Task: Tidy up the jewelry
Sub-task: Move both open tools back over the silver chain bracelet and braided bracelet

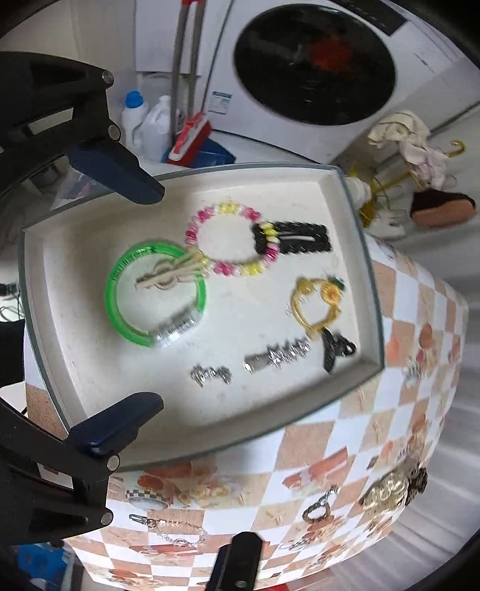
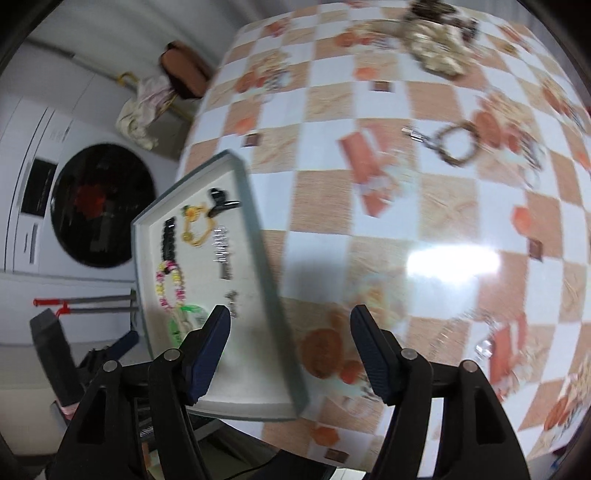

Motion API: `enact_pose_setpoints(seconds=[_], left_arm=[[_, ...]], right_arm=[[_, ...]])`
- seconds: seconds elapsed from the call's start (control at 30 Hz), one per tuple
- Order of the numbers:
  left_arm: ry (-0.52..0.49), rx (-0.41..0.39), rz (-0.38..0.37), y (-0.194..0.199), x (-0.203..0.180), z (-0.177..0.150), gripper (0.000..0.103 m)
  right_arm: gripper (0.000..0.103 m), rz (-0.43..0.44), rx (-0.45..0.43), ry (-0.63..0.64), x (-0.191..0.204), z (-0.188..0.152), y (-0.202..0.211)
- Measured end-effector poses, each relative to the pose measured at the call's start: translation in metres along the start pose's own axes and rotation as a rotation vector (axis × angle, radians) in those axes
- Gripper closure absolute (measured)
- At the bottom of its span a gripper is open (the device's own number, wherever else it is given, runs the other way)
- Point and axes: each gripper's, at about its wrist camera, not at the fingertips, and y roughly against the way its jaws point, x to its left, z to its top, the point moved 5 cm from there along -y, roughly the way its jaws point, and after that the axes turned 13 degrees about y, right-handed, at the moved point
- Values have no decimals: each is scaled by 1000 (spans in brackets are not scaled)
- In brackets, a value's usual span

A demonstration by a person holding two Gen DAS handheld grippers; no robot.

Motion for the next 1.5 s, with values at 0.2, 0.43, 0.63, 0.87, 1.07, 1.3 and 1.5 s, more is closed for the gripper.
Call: enact_pose_setpoints(seconds=[0.2,0.43,0.63,0.87,1.07,1.3,1.5], left_arm=[[-31,-39,-13,18,-24,4,0],[-53,-38,-23,18,-41,3,0],[-69,-36,-29,32,-91,-14,0],[-110,20,-32,16,-164,-49,0],[-186,46,-13,-6,-210,-75,0],[-235,47,11,-33,-238,-83,0],[-287,21,21,-44,-249,-87,0]], right_arm=[[22,-48,1,-88,-46,-22,20],[22,-100,3,-156,-105,-30,36],[22,-117,36,-112,-144,-14,37],[22,-105,87,-29,-177,9,35],[22,-93,123,33,-195,22,31],[22,-84,130,40,-202,48,14],[22,-45,123,-43,-198,81,-7]])
